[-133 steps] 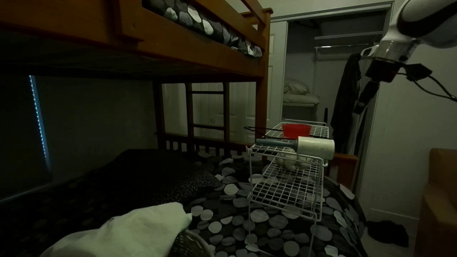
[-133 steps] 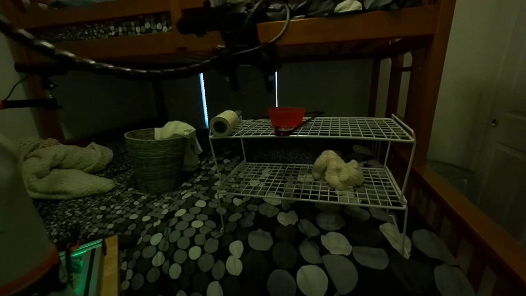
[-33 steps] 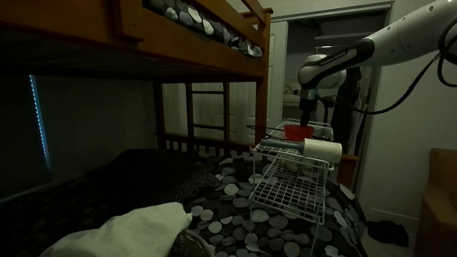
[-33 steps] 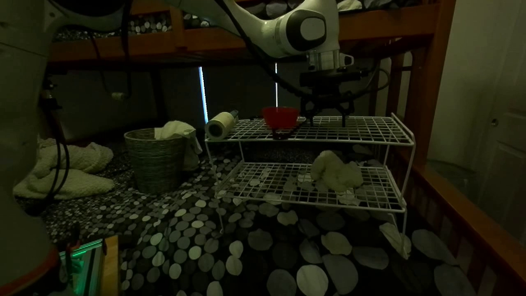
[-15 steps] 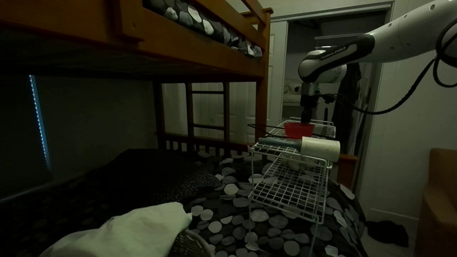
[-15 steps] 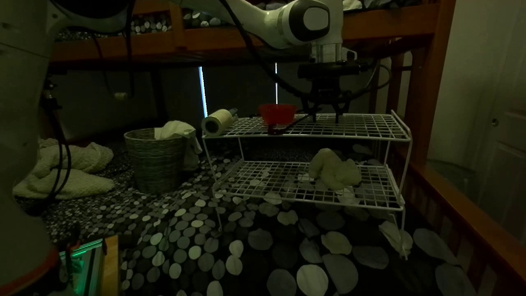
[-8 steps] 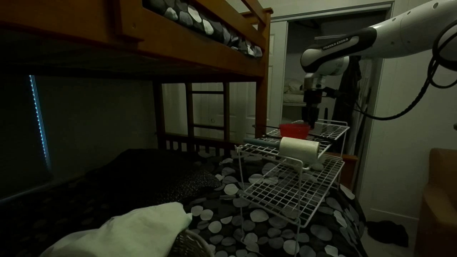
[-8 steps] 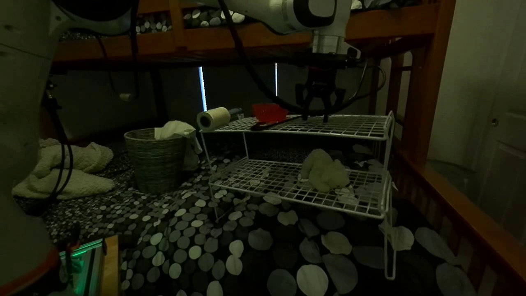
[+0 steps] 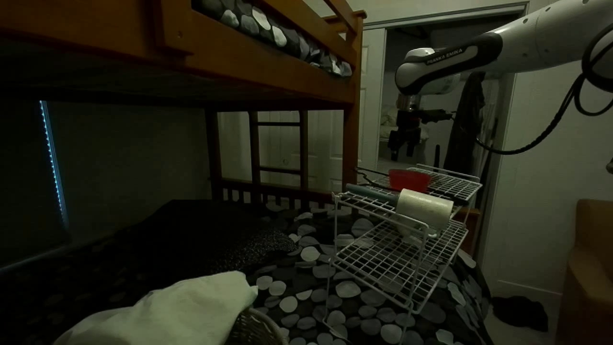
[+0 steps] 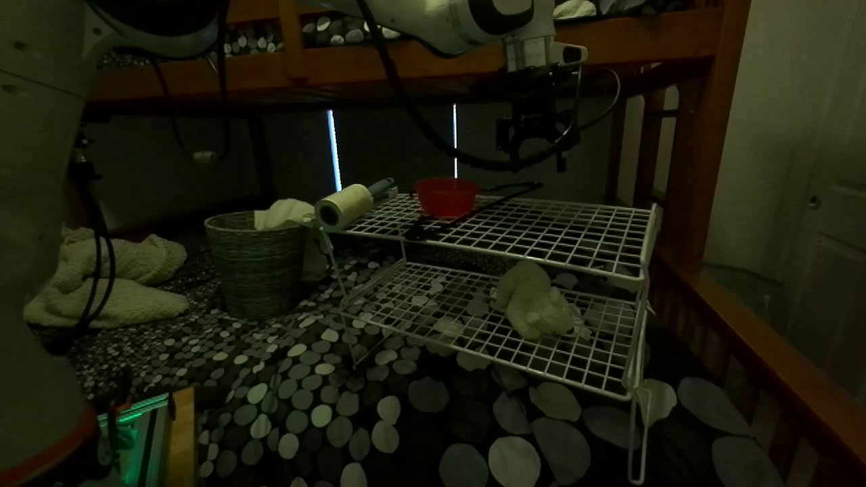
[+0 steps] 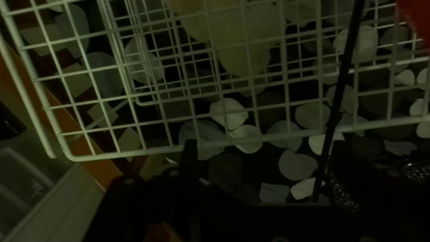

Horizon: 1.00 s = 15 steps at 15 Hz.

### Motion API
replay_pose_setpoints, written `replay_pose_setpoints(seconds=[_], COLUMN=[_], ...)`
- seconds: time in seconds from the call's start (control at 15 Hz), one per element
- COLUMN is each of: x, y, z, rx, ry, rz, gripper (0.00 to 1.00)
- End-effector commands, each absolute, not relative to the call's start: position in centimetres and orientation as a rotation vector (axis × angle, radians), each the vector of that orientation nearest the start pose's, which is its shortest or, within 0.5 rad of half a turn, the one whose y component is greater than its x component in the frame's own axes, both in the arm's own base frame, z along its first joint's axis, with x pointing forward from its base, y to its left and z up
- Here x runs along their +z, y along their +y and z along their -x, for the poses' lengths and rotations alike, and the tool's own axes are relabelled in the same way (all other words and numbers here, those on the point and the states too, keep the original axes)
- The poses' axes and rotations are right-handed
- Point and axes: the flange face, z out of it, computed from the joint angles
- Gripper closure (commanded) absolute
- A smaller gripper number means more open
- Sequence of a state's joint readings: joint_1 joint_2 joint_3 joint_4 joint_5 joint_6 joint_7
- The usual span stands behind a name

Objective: Turn the white rack to the right

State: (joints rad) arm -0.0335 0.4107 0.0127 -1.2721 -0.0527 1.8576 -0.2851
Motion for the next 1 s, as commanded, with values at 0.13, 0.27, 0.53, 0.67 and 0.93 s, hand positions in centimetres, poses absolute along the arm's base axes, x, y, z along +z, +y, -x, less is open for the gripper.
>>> replay_pose_setpoints(seconds=[0.13,0.27,0.53,0.67,0.93], x=[52.0,51.4,51.0,51.5,51.8], y=[-3.3,-4.0,-6.0,-7.2,-7.9], z=[-68.0,-66.7,-64.8,-64.1,-63.3], rx=[-0.140,-0.030,-0.020,-0.085,-0.445], ry=[-0.453,-0.576,-0.680,-0.692,-0.695], rz=[3.201,3.123,3.064,3.088,3.124], gripper=[0.00,0.00,0.00,0.00,0.00])
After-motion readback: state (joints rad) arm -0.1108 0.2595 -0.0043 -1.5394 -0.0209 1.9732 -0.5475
